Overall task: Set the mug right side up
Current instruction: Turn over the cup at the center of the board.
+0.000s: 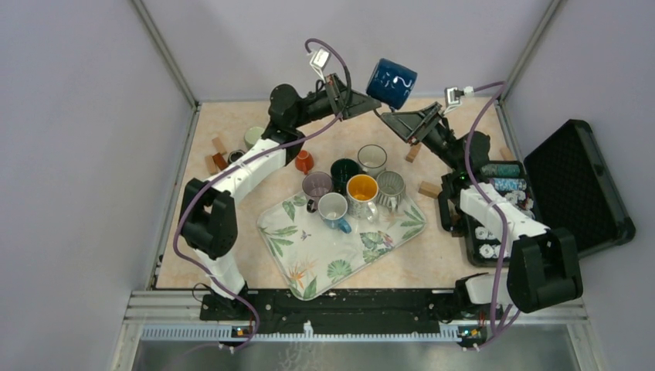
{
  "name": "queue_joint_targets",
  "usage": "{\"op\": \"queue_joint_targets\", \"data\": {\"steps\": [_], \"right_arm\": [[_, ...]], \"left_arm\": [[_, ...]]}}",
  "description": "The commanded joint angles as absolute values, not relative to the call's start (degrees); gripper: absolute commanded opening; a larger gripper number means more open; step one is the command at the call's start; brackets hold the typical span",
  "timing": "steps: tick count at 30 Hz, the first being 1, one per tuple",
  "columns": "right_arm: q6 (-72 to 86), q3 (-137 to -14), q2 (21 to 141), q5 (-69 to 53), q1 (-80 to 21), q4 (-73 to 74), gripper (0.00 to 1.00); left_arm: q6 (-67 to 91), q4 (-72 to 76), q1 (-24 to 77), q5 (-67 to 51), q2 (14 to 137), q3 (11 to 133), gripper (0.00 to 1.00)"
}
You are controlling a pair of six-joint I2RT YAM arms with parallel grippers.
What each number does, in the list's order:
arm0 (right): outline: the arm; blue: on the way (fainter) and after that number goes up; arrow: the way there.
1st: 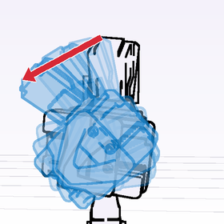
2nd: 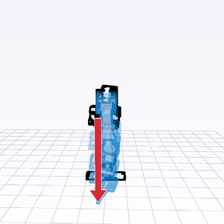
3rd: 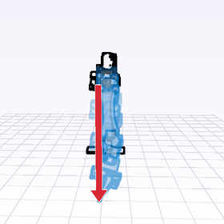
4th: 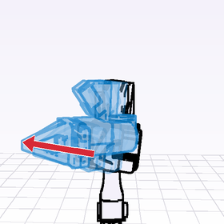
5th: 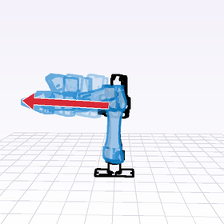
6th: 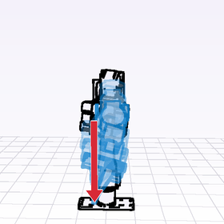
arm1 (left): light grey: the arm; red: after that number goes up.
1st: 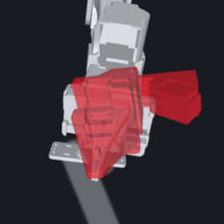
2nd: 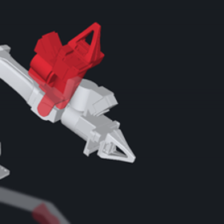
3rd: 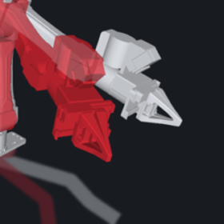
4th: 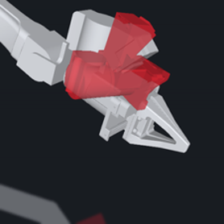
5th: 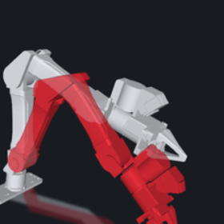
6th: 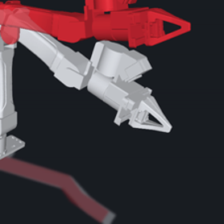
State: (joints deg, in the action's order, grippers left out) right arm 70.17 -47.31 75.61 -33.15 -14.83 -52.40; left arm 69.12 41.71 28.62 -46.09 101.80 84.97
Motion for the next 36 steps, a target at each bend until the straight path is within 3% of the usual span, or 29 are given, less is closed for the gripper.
{"op": "queue_joint_targets", "data": {"steps": [1, 17, 23, 27, 36], "right_arm": [[72.6, -48.7, 76.4, -34.5, -14.6, -58.7, 0.48], [72.9, -49.4, 76.2, -35.0, -15.2, -58.1, 0.21], [70.7, -50.1, 75.2, -34.5, -15.1, -54.7, 0.0], [67.2, -50.6, 73.6, -33.6, -15.3, -50.5, 0.0], [55.8, -52.9, 68.8, -29.1, -16.9, -37.4, 0.0]], "left_arm": [[69.0, 50.5, 29.6, -46.5, 101.5, 86.6, 0.0], [66.8, 48.8, 30.3, -46.7, 103.3, 87.7, 0.0], [65.0, 47.5, 30.3, -47.1, 102.7, 86.6, 0.0], [63.5, 46.4, 30.3, -47.2, 102.5, 86.3, 0.0], [60.4, 43.9, 30.3, -46.5, 102.1, 85.1, 0.47]]}}
